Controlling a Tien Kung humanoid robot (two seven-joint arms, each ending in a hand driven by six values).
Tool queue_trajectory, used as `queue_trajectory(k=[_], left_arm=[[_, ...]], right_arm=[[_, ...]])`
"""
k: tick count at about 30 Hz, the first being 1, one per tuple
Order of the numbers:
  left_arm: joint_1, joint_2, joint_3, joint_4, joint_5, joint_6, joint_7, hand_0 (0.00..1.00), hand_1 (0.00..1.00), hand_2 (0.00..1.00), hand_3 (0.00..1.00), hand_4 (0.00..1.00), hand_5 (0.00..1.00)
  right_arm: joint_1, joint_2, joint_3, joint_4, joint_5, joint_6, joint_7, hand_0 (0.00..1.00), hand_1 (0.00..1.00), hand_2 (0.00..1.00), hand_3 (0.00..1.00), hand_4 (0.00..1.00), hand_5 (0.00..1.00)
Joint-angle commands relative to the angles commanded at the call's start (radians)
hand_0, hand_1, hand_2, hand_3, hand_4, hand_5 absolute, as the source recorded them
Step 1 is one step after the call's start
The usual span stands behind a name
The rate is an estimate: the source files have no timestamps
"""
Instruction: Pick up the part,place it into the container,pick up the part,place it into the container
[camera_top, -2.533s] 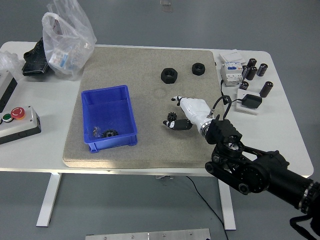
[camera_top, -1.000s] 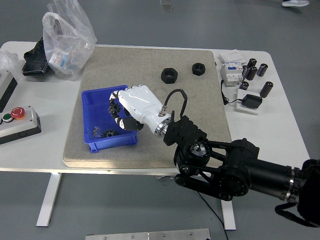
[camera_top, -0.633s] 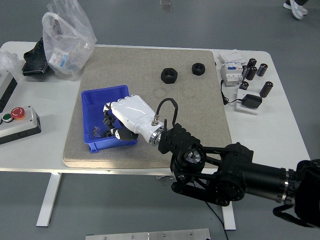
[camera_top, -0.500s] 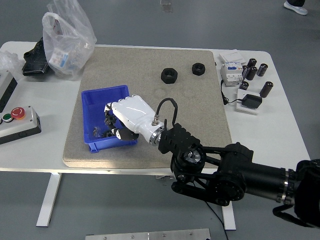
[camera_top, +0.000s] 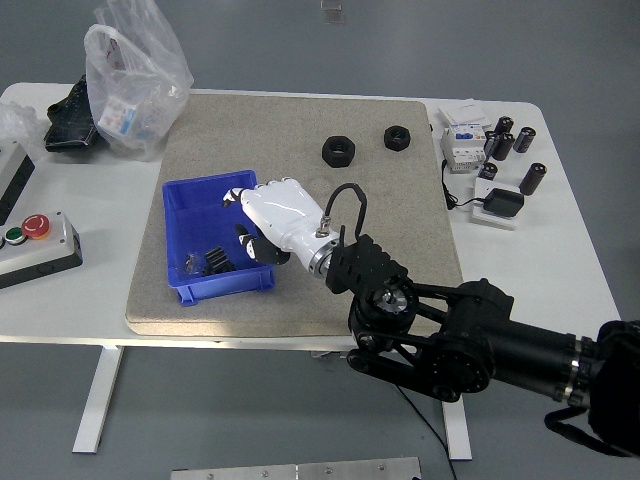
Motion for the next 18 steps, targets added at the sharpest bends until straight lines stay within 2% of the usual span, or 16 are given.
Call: queue_trajectory(k=[1, 6, 8, 12, 13, 18], left_arm=[[0.000, 0.000, 0.000, 0.000, 0.000, 0.000, 0.000, 0.665, 0.583, 0.565, 0.625, 0.629, 0.249], [0.000, 0.002, 0.002, 0.000, -0.002, 0.000, -0.003, 0.665, 0.583, 0.565, 0.625, 0.629, 0.249], [0.000, 0.002, 0.003, 0.000, -0.005, 0.001, -0.005, 0.665, 0.584, 0.565, 0.625, 0.630, 0.248], [0.001, 0.002, 0.000, 0.000, -0.005, 0.001, -0.006, 0.665, 0.584, 0.565, 0.625, 0.630, 0.248], [0.002, 0.001, -0.001, 0.000, -0.004, 0.002, -0.006, 0.665, 0.583, 0.565, 0.625, 0.630, 0.247], [-0.003, 0.001, -0.004, 0.000, -0.002, 0.001, -0.008, 0.665, 0.583, 0.565, 0.625, 0.630, 0.247]], right_arm=[[-0.001, -0.010, 0.022, 0.011, 0.007, -0.007, 0.005, 0.249, 0.456, 0.261, 0.828, 0.493, 0.208], [-0.024, -0.075, 0.151, 0.084, 0.096, -0.049, 0.056, 0.249, 0.456, 0.261, 0.828, 0.493, 0.208], [-0.045, -0.104, 0.215, 0.114, 0.140, -0.064, 0.090, 0.250, 0.455, 0.263, 0.813, 0.530, 0.206], [-0.107, -0.150, 0.353, 0.158, 0.228, -0.093, 0.169, 0.250, 0.455, 0.263, 0.813, 0.530, 0.206], [-0.123, -0.158, 0.384, 0.162, 0.249, -0.099, 0.189, 0.252, 0.449, 0.264, 0.803, 0.563, 0.193], [-0.222, -0.189, 0.544, 0.171, 0.363, -0.125, 0.297, 0.252, 0.449, 0.264, 0.803, 0.563, 0.193]])
